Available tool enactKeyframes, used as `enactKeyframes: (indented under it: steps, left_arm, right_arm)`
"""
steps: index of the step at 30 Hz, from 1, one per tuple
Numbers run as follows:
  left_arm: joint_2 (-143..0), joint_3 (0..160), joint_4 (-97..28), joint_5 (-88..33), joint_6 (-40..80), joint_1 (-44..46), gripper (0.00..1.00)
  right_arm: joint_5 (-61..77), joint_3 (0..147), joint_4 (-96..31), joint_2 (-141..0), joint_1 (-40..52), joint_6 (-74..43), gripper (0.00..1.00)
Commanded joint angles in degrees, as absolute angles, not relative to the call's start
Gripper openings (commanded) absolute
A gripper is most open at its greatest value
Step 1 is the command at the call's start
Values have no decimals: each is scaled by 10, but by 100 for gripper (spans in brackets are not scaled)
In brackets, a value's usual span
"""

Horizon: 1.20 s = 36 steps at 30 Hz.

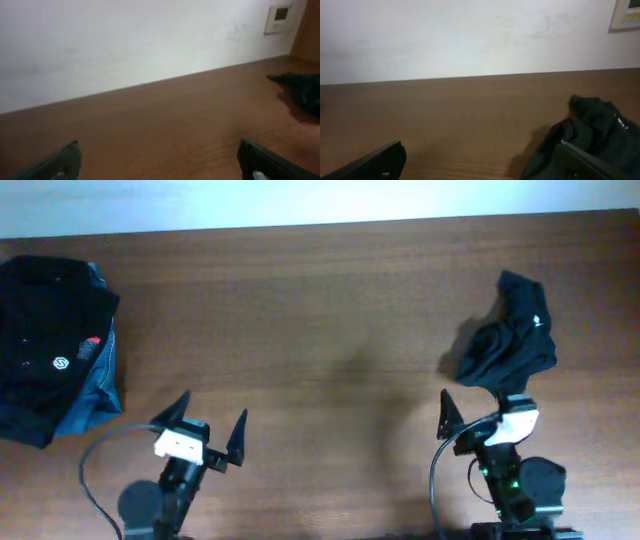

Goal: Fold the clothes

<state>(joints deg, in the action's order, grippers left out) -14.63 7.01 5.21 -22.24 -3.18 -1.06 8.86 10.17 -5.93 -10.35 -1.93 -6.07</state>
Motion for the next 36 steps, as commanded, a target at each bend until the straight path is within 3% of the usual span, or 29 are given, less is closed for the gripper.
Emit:
enactKeyframes:
  steps: [1,7,14,19,26,36]
  left_arm:
    - [-259,157,54,-244,-30,-7,99]
    - [-467,310,11,-299,-30,-7,99]
    - [-759,645,-292,-306,-69,4,100]
    - [-883,855,-440,-333,-72,18,99]
    - [-893,875,-425,-378,-57,22,99]
    - [-950,875,-406,-269,-12,103,99]
  right_arm:
    - [83,186,-84,-189,-23,-69,99]
    - [84,332,-188,-330,-23,-69,98]
    - [83,639,-458,-556,-23,-68,99]
    - [84,843,-547,-695,-23,-45,99]
    - [61,871,-544,-741,-36,-22,99]
    - [70,872,-513,-823,-202,-55,99]
